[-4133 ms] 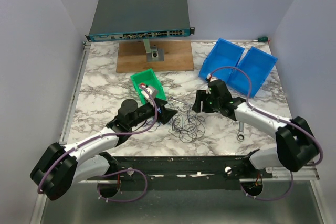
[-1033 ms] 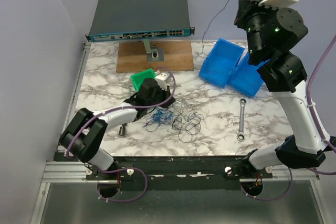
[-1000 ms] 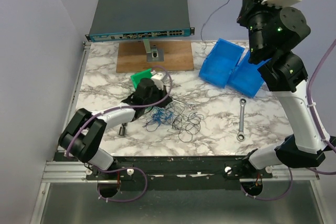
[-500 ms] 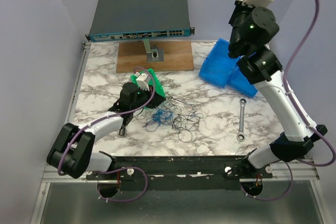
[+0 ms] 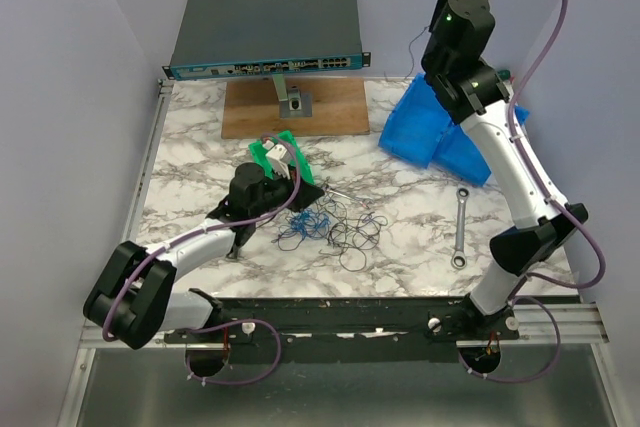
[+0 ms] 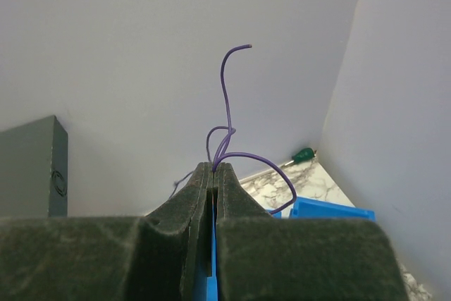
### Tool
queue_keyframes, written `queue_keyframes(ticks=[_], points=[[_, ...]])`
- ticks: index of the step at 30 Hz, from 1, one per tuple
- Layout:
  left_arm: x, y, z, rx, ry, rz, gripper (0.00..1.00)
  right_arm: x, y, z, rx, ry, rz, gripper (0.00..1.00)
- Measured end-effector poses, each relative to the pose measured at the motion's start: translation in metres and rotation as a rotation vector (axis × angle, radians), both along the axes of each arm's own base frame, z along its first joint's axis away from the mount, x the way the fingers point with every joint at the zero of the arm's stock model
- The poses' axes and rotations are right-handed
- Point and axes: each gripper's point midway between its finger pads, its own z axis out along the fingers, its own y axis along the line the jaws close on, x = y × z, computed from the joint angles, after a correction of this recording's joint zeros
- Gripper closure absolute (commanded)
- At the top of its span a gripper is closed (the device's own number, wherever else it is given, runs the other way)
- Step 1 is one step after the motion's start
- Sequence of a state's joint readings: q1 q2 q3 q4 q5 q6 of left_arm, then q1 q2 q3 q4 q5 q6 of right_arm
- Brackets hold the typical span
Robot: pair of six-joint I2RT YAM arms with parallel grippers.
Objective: Untangle the cables
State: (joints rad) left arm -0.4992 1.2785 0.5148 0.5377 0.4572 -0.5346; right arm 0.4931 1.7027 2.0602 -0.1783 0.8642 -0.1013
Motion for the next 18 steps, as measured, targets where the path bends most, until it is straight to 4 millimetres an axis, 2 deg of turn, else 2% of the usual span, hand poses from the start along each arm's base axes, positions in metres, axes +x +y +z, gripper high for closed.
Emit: queue_keyframes(ticks=[4, 9, 14, 18], points=[[-0.001, -0.001, 0.000, 0.003, -0.003, -0.009, 1.00, 0.015, 0.000, -0.007, 0.001, 0.006, -0.001, 0.99], [-0.001, -0.001, -0.002, 0.008, -0.003, -0.011, 1.00, 0.038, -0.003, -0.032, 0.001, 0.046, -0.007, 0.99], [-0.001, -0.002, -0.006, 0.015, 0.003, -0.013, 1.00, 0.056, -0.019, -0.077, 0.019, 0.117, -0.025, 0.99], [-0.001, -0.002, -0.006, 0.017, 0.001, -0.016, 1.00, 0.065, -0.028, -0.137, 0.032, 0.220, -0.034, 0.99]])
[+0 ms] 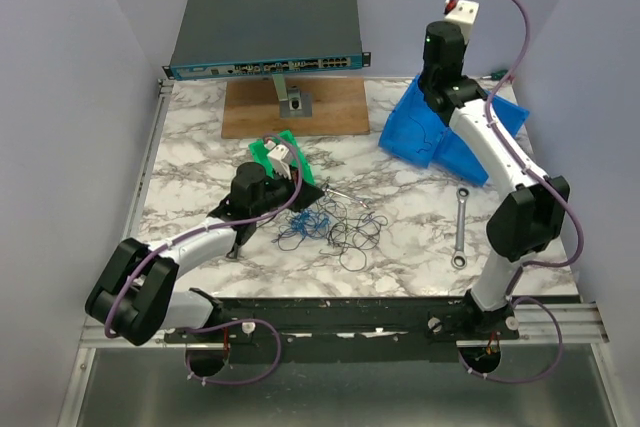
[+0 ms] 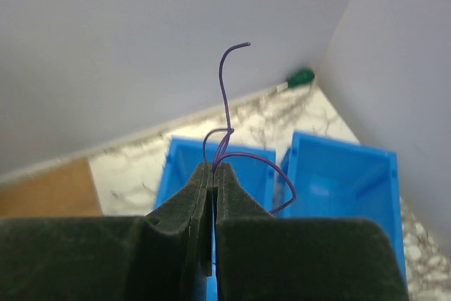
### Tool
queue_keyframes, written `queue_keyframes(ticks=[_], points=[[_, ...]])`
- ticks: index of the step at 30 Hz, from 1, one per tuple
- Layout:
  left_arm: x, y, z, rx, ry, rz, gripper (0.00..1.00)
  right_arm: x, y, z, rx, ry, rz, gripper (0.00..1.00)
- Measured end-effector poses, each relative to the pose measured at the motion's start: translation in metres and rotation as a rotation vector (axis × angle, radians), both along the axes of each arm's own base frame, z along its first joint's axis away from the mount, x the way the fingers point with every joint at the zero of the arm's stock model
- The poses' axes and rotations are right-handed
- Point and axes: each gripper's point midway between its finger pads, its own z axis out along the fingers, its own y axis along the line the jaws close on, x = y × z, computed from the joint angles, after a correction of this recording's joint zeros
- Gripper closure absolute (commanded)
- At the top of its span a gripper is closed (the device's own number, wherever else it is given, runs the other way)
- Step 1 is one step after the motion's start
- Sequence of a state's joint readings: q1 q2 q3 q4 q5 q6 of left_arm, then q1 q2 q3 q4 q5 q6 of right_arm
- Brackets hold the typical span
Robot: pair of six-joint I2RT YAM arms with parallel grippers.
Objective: Untangle the cables
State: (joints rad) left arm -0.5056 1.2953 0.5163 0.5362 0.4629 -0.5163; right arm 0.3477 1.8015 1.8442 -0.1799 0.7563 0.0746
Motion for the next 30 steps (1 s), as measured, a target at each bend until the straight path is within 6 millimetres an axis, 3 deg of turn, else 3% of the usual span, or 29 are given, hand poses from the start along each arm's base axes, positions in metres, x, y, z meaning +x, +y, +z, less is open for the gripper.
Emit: queue_keyframes(ticks=[6, 9, 15, 16, 18, 19, 21, 24, 27, 30], points=[[0.001, -0.007, 0.004, 0.005, -0.018, -0.019, 1.00, -0.006, -0.011, -0.109, 0.021, 0.209, 0.009, 0.99], [-0.001, -0.011, 0.005, 0.010, -0.025, -0.034, 1.00, -0.004, -0.015, -0.137, 0.045, 0.270, 0.010, 0.99], [-0.006, -0.013, 0.000, 0.033, -0.022, -0.052, 1.00, 0.018, -0.017, -0.191, 0.124, 0.367, 0.036, 0.99], [-0.007, -0.013, -0.001, 0.037, -0.021, -0.054, 1.00, 0.021, -0.016, -0.204, 0.142, 0.392, 0.046, 0.93], [-0.008, -0.013, -0.003, 0.044, -0.017, -0.057, 1.00, 0.024, -0.013, -0.227, 0.175, 0.452, 0.081, 0.42], [-0.009, -0.014, -0.004, 0.048, -0.016, -0.062, 1.00, 0.025, -0.010, -0.235, 0.196, 0.477, 0.101, 0.30], [-0.012, -0.016, -0.005, 0.053, -0.017, -0.072, 1.00, 0.023, -0.004, -0.245, 0.231, 0.517, 0.141, 0.18], [-0.015, -0.019, -0.005, 0.058, -0.024, -0.088, 1.00, 0.015, 0.006, -0.236, 0.279, 0.522, 0.209, 0.09], [-0.020, -0.023, 0.000, 0.055, -0.044, -0.105, 1.00, -0.011, 0.021, -0.207, 0.318, 0.499, 0.303, 0.07], [-0.024, -0.025, 0.010, 0.041, -0.072, -0.116, 1.00, -0.052, 0.048, -0.164, 0.343, 0.440, 0.429, 0.07]])
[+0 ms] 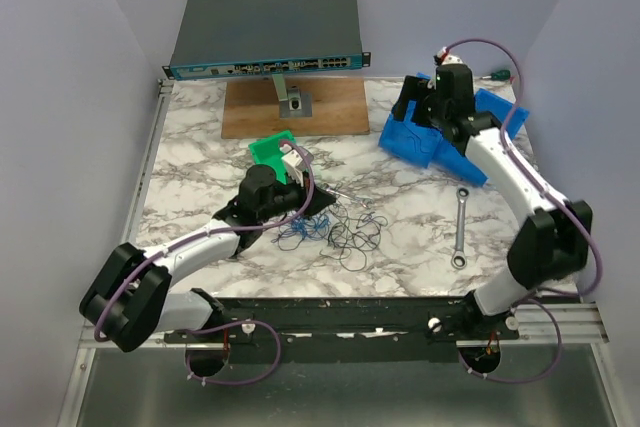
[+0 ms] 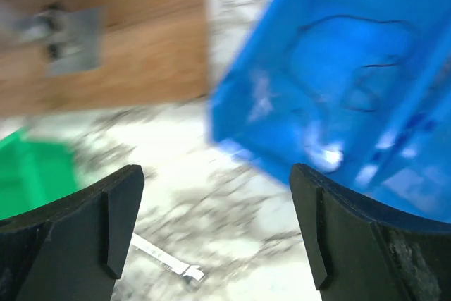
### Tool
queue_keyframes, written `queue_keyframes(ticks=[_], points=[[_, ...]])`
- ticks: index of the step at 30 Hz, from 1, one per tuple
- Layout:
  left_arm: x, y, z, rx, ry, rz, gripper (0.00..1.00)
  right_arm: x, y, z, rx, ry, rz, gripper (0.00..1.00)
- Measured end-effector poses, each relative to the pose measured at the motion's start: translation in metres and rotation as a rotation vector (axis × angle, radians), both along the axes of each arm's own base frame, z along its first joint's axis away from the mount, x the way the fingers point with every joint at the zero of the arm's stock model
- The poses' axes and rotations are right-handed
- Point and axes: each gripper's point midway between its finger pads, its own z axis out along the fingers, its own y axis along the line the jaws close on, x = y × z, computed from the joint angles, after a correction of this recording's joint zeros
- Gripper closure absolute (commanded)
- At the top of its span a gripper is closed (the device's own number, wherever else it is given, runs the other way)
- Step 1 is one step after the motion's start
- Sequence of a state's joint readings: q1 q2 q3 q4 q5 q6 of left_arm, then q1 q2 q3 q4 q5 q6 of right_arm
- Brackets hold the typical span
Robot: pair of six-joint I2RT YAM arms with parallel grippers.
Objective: Untangle the cables
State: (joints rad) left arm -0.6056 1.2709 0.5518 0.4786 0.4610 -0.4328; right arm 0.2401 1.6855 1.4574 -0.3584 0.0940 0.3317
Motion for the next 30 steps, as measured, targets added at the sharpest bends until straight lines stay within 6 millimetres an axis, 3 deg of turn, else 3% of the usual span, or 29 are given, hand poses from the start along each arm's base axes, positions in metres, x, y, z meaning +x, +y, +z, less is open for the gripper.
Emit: queue_keyframes(ticks=[3, 5, 8, 12, 14, 20, 30], points=[[-0.002, -0.001, 0.008, -0.015, -0.022, -0.005, 1.00, -0.045, 0.045, 0.032, 0.072, -0.075, 0.151, 0.07], [-0.002, -0.001, 0.013, -0.022, -0.034, -0.002, 1.00, -0.079, 0.071, 0.032, 0.107, -0.088, 0.247, 0.07], [-0.002, 0.001, 0.018, -0.031, -0.049, 0.002, 1.00, -0.130, 0.094, -0.004, 0.139, -0.019, 0.364, 0.08], [-0.006, 0.003, 0.025, -0.052, -0.078, 0.003, 1.00, -0.185, 0.092, -0.065, 0.163, 0.112, 0.440, 0.11], [-0.007, 0.004, 0.028, -0.060, -0.090, 0.002, 1.00, -0.206, 0.091, -0.080, 0.182, 0.141, 0.471, 0.12], [-0.008, 0.004, 0.033, -0.076, -0.114, 0.002, 1.00, -0.233, 0.102, -0.077, 0.253, 0.051, 0.570, 0.05], [-0.007, 0.004, 0.033, -0.074, -0.118, 0.000, 1.00, -0.228, 0.114, -0.035, 0.307, -0.216, 0.644, 0.05]])
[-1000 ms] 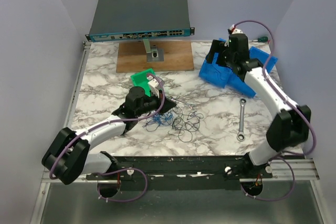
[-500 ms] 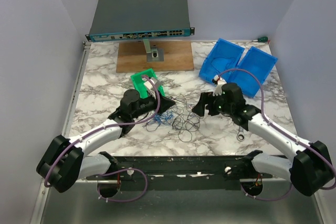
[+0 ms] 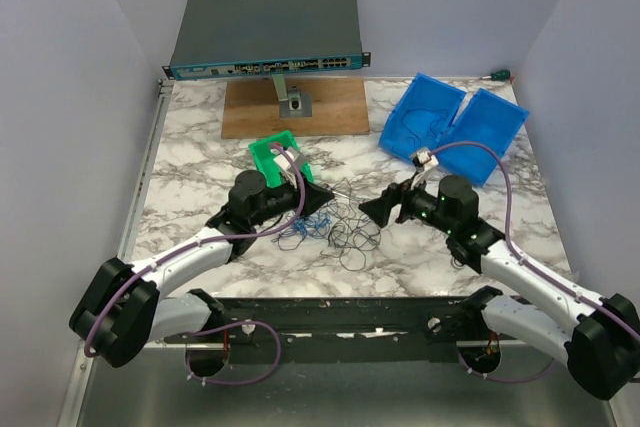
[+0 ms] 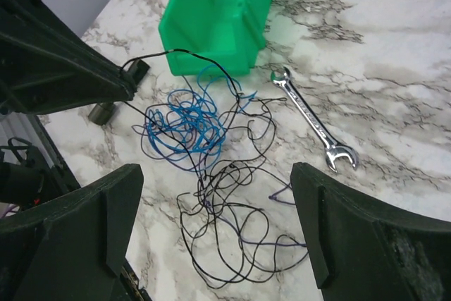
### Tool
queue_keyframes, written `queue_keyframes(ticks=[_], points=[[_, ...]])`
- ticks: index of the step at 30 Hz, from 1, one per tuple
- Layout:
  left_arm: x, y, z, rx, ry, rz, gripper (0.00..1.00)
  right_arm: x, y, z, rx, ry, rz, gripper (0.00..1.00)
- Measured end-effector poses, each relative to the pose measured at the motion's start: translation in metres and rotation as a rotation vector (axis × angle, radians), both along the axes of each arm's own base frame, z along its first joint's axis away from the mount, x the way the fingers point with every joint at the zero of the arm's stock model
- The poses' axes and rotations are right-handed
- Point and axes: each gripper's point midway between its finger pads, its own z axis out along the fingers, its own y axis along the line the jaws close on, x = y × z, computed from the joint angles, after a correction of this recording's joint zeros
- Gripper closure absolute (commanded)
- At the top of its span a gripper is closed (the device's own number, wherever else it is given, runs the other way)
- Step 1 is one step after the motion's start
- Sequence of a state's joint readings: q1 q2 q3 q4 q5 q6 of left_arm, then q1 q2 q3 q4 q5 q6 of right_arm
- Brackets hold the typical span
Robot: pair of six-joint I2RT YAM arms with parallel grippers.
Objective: Untangle the cables
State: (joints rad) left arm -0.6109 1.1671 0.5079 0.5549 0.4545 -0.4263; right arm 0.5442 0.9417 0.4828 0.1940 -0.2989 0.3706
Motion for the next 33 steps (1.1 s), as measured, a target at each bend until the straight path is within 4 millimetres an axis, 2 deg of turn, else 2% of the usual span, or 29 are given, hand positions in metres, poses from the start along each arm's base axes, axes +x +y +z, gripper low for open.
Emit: queue_keyframes(ticks=[7, 17, 20, 25, 27, 33], points=[[-0.001, 0.001, -0.003, 0.010, 0.006, -0.001, 1.00, 0.001, 0.022, 0.004, 0.021, -0.085, 0.076, 0.05], [-0.001, -0.001, -0.008, 0.023, 0.017, -0.013, 1.00, -0.004, 0.042, 0.016, 0.015, -0.210, 0.152, 0.06], [-0.001, -0.002, -0.010, 0.026, 0.022, -0.017, 1.00, -0.011, 0.055, 0.008, -0.014, -0.234, 0.205, 0.06], [-0.005, -0.004, -0.010, 0.026, 0.023, -0.034, 1.00, -0.018, 0.071, -0.022, -0.110, -0.229, 0.241, 0.06], [-0.005, -0.004, -0.010, 0.026, 0.022, -0.036, 1.00, -0.016, 0.072, -0.027, -0.139, -0.234, 0.223, 0.06], [-0.006, -0.005, -0.010, 0.027, 0.020, -0.039, 1.00, -0.007, 0.067, -0.027, -0.173, -0.257, 0.151, 0.07]])
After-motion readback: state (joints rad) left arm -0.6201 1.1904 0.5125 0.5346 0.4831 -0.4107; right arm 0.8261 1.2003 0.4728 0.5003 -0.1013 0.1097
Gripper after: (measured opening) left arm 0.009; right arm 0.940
